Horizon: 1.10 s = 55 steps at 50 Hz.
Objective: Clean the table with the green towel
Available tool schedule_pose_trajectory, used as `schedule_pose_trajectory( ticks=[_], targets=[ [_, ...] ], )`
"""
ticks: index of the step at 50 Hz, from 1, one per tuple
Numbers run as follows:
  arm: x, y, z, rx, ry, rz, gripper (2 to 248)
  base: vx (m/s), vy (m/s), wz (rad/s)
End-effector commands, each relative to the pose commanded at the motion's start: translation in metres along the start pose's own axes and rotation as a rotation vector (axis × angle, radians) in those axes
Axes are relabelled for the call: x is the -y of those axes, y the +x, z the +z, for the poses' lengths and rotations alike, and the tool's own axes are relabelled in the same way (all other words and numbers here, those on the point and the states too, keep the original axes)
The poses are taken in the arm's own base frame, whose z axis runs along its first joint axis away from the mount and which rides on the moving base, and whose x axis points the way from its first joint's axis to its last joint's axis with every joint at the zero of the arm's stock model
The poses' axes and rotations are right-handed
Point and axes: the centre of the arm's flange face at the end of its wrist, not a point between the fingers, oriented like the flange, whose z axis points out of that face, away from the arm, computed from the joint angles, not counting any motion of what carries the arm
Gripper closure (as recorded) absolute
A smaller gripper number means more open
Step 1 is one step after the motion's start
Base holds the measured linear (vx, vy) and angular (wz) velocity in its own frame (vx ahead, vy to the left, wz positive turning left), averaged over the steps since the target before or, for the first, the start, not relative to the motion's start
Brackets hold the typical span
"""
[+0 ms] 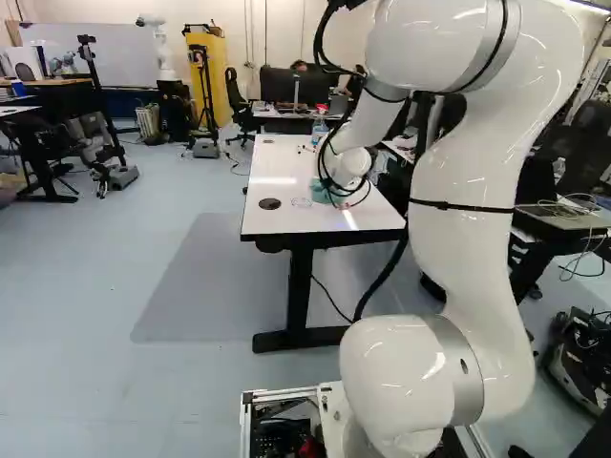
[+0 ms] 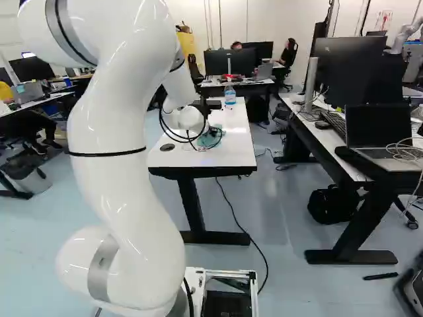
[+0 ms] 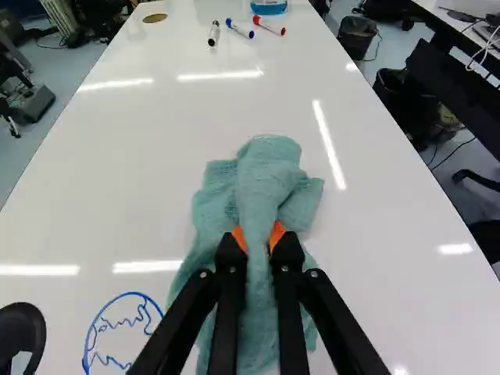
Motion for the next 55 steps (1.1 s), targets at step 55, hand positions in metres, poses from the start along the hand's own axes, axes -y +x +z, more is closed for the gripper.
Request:
schedule_pose_trajectory(
  ticks=[55],
  targets=[
    [-0.061,-0.014,-0.023,0.012,-0.088,0.070,203,0.000,0.000,0.000]
  ],
)
